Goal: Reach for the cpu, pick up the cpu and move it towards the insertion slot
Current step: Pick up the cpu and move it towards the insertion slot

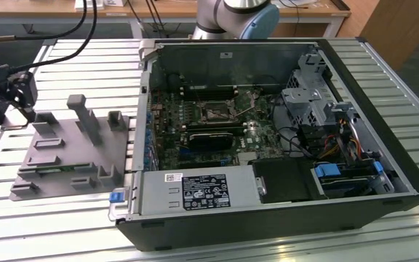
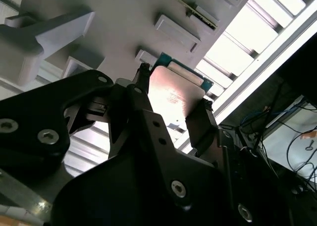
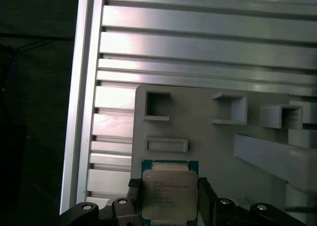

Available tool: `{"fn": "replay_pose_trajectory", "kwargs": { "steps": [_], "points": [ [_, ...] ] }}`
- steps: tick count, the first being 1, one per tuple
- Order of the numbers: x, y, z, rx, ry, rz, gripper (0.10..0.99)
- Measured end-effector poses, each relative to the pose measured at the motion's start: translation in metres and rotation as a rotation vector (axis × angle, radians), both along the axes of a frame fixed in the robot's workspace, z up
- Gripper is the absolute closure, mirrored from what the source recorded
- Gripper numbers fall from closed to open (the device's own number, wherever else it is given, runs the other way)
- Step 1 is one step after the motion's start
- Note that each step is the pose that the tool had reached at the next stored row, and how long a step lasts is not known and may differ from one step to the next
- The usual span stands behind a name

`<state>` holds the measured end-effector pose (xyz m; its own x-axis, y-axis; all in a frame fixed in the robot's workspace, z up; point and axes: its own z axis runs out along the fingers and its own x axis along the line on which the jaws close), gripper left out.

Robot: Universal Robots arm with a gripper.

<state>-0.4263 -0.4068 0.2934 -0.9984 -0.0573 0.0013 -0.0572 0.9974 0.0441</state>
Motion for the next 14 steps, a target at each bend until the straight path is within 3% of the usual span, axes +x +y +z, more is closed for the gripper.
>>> {"fn": "replay_pose_trajectory", "kwargs": {
  "steps": [14],
  "points": [
    [0.0000, 0.0000, 0.0404, 0.000, 0.0000, 0.000, 0.545]
  ]
}}
